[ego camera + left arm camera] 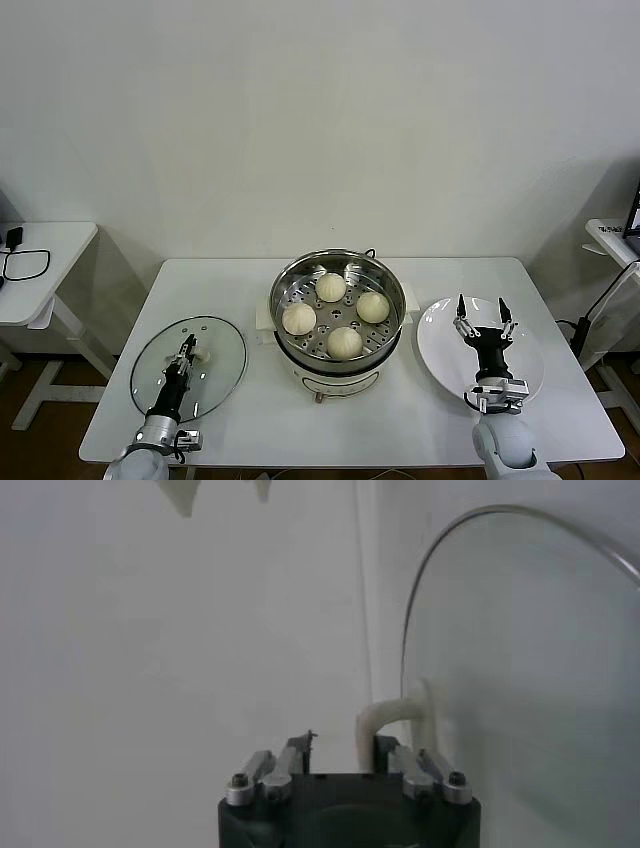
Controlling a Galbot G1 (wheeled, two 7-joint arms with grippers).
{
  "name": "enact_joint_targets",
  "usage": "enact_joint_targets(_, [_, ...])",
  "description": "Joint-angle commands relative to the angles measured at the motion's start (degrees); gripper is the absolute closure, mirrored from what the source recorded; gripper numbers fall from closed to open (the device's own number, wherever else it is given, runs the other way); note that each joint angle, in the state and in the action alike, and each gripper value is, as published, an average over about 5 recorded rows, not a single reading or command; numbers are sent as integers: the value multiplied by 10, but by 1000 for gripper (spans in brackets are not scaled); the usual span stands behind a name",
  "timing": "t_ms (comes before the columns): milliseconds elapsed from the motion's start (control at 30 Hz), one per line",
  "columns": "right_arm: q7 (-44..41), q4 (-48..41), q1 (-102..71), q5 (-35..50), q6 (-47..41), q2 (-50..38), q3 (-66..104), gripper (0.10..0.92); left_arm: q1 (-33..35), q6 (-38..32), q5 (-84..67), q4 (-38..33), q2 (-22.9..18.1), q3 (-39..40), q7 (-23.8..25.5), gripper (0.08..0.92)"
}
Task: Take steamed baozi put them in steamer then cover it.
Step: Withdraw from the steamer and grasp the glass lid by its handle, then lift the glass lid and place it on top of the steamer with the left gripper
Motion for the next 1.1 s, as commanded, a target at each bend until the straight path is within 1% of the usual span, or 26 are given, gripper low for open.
enact_joint_targets(33, [1, 1, 1, -4, 0, 3, -3, 203, 7, 3, -44, -33, 5, -6, 8, 740])
enact_joint_targets(100, [1, 1, 1, -5, 0, 4, -5, 203, 14, 5, -52, -55, 9, -13, 10, 785])
enact_joint_targets(167, [1, 2, 1, -7, 0, 5, -6, 203, 23, 8, -61, -84, 17, -21, 13, 804])
enact_joint_targets(267, [2, 2, 3, -9, 0, 7, -8, 203, 37, 12, -71, -142, 31, -35, 19, 805])
enact_joint_targets(400, [3, 2, 7, -13, -1, 10, -12, 203, 58, 18, -78, -235, 52, -56, 33, 805])
enact_joint_targets(500, [4, 5, 11, -14, -2, 10, -15, 203, 70, 29, -83, -310, 66, -66, 56, 805])
enact_joint_targets(633, [7, 9, 16, -15, -6, 10, -18, 203, 79, 69, -94, -420, 76, -53, 113, 805])
enact_joint_targets(700, [9, 8, 17, -15, -8, 10, -19, 203, 76, 100, -93, -474, 77, -28, 149, 805])
enact_joint_targets(767, [11, 7, 19, -17, -9, 11, -20, 203, 63, 140, -85, -524, 77, 18, 185, 805])
enact_joint_targets(800, [12, 6, 20, -18, -10, 12, -20, 203, 52, 163, -81, -543, 76, 47, 204, 805])
enact_joint_targets(867, [14, 3, 22, -19, -10, 14, -19, 203, 19, 205, -64, -558, 69, 120, 237, 805])
enact_joint_targets(967, [16, 1, 23, -22, -9, 16, -14, 203, -36, 251, -40, -544, 49, 228, 275, 805])
enact_joint_targets(1100, [18, -4, 21, -28, -9, 17, -5, 203, -91, 280, -26, -492, 12, 331, 296, 805])
